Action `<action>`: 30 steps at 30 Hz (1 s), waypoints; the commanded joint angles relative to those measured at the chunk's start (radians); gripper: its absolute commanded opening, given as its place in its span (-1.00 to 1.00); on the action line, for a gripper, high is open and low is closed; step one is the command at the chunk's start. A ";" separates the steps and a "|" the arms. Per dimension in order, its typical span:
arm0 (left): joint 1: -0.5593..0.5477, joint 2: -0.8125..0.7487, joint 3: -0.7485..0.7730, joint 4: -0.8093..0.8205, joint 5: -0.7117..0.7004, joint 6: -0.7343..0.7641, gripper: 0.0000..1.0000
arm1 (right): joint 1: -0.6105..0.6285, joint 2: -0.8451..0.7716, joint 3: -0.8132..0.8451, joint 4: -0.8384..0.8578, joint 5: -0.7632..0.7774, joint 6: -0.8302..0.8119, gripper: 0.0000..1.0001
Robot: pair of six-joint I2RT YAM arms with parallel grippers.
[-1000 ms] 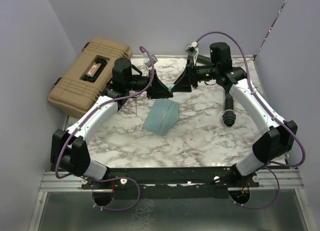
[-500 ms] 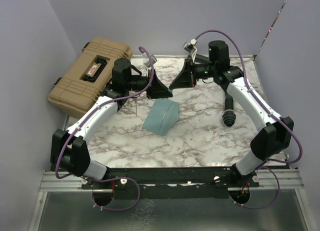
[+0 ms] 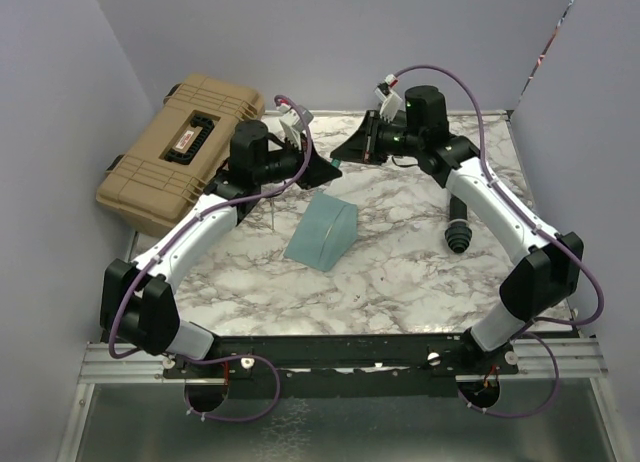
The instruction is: Place the letter into the envelope and seal it
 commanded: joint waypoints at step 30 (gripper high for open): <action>-0.046 -0.067 0.024 -0.064 0.341 -0.017 -1.00 | -0.074 -0.098 -0.121 0.066 -0.608 -0.342 0.27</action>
